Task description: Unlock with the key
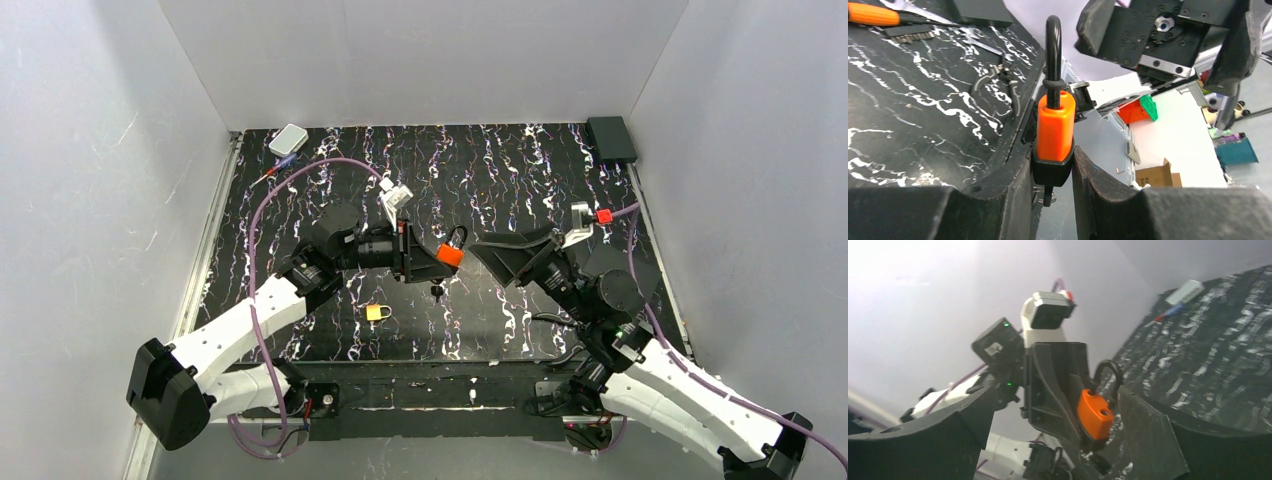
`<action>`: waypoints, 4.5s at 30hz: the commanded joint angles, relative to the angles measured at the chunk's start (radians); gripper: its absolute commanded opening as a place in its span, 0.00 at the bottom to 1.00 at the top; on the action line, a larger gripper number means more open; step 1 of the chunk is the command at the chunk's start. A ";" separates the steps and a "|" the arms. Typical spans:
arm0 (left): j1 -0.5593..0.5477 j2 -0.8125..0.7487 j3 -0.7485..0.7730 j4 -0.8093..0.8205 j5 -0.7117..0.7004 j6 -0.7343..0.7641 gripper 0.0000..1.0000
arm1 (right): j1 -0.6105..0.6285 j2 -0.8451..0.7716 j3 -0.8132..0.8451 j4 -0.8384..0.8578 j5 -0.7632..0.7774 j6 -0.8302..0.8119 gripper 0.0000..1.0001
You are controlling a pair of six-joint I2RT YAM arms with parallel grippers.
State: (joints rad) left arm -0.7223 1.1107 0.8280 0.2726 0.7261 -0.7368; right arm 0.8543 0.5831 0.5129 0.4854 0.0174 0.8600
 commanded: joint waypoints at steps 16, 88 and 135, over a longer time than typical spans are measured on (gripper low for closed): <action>0.058 0.001 0.306 -0.606 0.087 0.573 0.00 | 0.005 0.050 0.235 -0.340 0.082 -0.294 0.86; 0.058 -0.036 0.224 -0.671 -0.220 0.662 0.00 | 0.006 0.543 0.465 -0.495 -0.097 0.149 0.72; 0.064 -0.027 0.193 -0.568 0.115 0.568 0.00 | 0.005 0.373 0.584 -0.810 0.253 -0.042 0.98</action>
State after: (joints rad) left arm -0.6632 1.0863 0.9733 -0.2577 0.9325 -0.2157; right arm 0.8597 1.0012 0.9424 -0.0143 -0.0685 0.7673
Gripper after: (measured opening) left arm 0.272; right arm 0.982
